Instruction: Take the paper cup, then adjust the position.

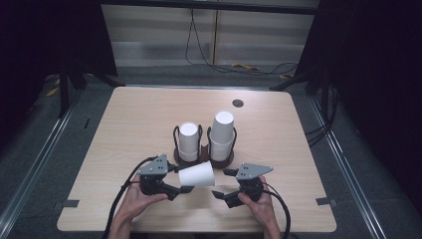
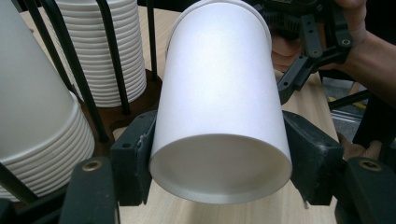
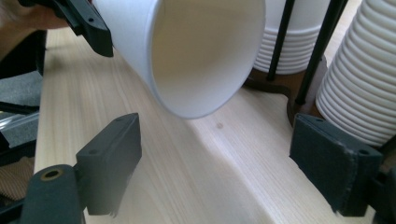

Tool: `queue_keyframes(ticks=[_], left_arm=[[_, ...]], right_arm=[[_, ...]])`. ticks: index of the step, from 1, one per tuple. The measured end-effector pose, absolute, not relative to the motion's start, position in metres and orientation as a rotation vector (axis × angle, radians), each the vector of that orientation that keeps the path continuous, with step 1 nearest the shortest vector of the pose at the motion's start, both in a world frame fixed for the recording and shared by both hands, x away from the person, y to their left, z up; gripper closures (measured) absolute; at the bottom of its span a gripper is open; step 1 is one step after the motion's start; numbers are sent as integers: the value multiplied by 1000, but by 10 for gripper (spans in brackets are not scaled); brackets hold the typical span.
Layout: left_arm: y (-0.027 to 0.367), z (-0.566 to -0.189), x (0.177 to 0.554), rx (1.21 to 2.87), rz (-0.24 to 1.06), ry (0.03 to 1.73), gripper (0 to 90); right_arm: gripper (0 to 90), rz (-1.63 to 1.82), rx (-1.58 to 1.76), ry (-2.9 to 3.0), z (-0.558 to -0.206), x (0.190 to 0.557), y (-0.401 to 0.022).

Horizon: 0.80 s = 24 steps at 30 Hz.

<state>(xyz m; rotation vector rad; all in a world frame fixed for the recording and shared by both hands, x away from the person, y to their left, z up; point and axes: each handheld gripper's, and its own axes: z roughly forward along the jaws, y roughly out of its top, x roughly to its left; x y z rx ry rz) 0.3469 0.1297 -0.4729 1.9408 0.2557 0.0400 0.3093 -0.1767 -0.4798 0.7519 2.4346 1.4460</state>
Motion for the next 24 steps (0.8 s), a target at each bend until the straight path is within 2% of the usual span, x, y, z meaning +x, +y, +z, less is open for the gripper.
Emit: queue_keyframes(ticks=[24], left_arm=[[130,-481,339,1867,39,257,333]], right_arm=[[137,1646,717,2341,-478,306,-176]])
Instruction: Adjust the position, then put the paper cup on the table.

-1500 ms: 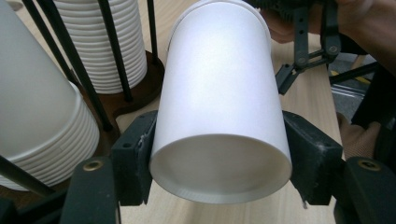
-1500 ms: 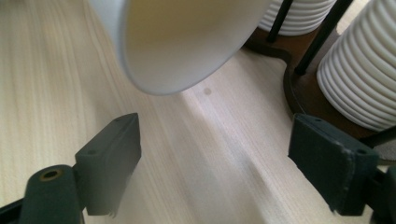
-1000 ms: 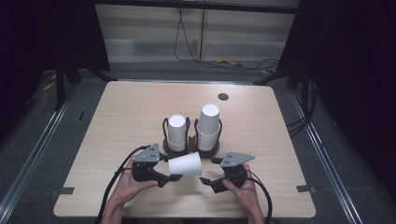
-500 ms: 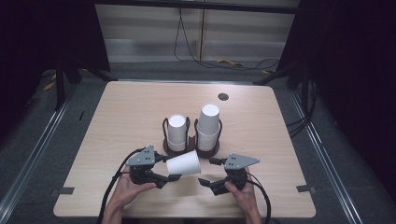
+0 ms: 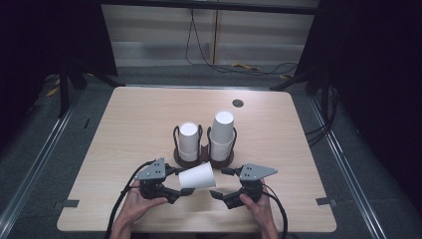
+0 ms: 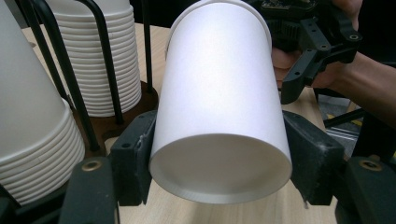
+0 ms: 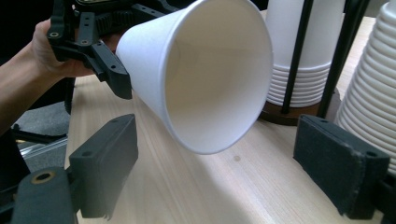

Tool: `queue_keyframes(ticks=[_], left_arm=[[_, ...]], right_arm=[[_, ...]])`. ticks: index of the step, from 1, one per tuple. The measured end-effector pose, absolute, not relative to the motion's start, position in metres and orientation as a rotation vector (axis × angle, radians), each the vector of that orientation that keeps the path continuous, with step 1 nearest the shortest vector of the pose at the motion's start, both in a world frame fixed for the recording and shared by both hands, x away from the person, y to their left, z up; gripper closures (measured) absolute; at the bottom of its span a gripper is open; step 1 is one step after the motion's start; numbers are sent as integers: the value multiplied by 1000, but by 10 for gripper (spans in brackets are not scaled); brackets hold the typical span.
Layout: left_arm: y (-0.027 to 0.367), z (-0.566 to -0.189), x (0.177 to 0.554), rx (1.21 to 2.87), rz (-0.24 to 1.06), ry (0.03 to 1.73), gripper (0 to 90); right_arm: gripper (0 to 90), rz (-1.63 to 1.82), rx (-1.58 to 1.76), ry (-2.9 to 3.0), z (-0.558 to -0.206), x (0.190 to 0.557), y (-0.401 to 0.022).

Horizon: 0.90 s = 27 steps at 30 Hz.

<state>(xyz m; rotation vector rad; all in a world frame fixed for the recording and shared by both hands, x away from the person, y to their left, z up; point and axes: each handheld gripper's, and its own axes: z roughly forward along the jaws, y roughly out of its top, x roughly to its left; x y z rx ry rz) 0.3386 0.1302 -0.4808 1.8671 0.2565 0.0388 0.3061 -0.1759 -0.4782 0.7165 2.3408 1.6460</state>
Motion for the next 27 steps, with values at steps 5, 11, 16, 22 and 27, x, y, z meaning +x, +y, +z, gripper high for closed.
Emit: queue_keyframes(ticks=[5,11,16,22,27], left_arm=[[131,-479,338,1852,42,255,333],[132,-478,337,1843,36,241,333],[131,-478,335,1840,32,226,333],[133,-477,336,1842,21,218,333],[132,-477,336,1833,7,211,333]], right_arm=[[134,1688,710,2330,-477,307,-176],[132,1713,686,2342,-472,311,-171],[128,1721,662,2359,-470,316,-164],[127,1762,655,2358,-470,319,-162],[126,1779,627,2384,-467,322,-157]])
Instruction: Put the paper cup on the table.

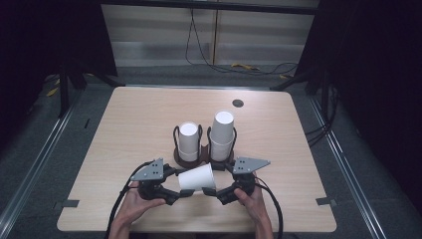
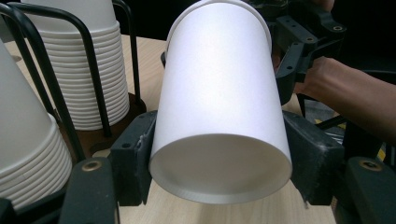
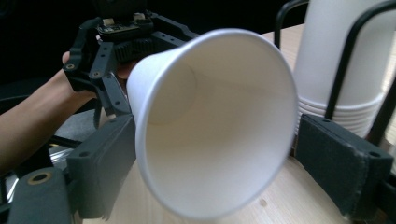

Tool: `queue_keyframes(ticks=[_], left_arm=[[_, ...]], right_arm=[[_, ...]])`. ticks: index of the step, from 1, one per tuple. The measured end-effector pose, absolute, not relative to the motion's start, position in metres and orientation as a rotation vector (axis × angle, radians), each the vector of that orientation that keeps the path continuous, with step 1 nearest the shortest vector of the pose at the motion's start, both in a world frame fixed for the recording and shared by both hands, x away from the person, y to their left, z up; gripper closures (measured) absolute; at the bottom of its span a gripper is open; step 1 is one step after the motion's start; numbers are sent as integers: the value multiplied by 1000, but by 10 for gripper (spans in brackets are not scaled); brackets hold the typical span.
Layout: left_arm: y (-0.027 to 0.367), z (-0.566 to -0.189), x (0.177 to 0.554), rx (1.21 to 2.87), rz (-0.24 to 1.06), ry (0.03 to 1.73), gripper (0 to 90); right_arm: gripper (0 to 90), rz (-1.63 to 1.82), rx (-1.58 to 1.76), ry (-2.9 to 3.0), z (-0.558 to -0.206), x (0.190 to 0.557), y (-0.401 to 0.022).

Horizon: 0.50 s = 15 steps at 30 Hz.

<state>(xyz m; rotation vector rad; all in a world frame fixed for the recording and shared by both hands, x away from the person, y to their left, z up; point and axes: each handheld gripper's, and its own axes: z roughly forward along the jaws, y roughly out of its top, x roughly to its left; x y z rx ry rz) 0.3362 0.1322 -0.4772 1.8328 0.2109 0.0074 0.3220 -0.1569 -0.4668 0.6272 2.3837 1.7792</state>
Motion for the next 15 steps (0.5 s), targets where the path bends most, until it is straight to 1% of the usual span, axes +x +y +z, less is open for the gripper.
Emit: queue_keyframes(ticks=[8,15], left_arm=[[131,-478,337,1826,-9,200,333],[130,-480,339,1823,-23,192,333]], right_arm=[[121,1814,608,2426,-467,328,-151],[141,1839,620,2443,-466,330,-155]])
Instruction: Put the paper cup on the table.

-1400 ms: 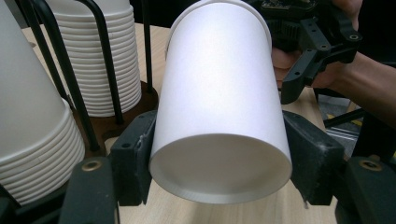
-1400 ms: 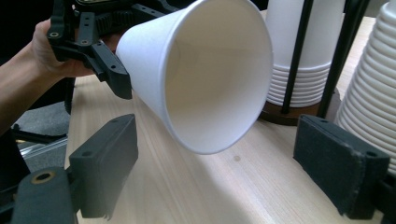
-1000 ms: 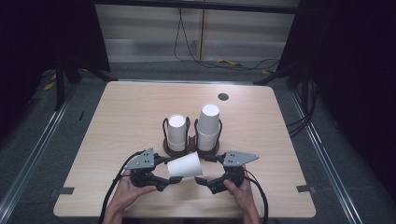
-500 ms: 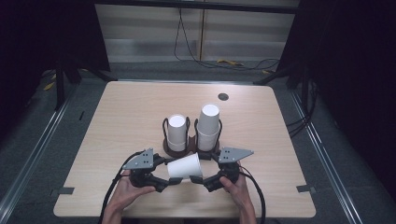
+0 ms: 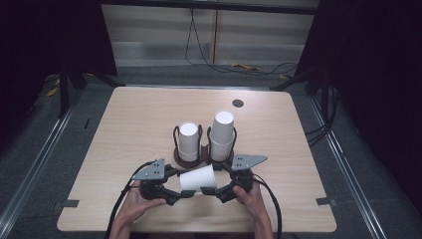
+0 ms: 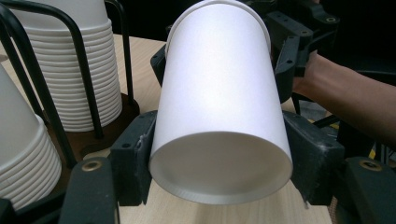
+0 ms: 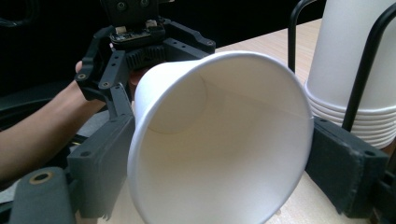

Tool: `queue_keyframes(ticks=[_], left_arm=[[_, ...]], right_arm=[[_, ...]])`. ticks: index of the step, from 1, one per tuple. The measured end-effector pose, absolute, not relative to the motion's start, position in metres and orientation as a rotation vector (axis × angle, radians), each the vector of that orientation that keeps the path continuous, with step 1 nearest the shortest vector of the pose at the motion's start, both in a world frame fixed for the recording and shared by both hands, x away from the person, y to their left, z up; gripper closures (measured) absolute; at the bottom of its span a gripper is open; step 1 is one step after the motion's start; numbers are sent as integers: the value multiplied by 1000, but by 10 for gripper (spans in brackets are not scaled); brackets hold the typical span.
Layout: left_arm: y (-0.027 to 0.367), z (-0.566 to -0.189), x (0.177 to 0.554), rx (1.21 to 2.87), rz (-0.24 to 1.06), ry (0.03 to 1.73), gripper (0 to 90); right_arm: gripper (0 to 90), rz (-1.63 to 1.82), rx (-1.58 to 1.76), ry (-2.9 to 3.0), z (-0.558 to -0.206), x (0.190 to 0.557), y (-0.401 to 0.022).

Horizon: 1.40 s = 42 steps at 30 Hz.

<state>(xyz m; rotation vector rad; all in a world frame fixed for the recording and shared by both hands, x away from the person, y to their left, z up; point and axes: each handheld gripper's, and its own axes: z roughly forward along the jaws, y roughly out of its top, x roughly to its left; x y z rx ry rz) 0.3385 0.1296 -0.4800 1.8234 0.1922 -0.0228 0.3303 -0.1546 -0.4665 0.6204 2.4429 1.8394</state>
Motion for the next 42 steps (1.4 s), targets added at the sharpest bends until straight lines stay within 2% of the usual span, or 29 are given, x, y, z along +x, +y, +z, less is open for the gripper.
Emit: queue_keyframes(ticks=[11,16,20,24,30,42], left_arm=[[127,-482,339,1826,-13,182,322],[125,-483,339,1830,6,201,262],[123,-484,340,1822,-4,214,256],[123,-484,340,1827,14,244,156],[124,-485,342,1838,24,268,158],[137,-494,343,1786,160,431,155]], right_arm=[[176,1846,629,2464,-464,330,-159],[206,1857,621,2462,-464,329,-162],[215,1856,623,2460,-463,328,-163],[218,1846,628,2453,-463,328,-164],[219,1830,659,2433,-462,329,-169],[219,1790,750,2392,-459,333,-184]])
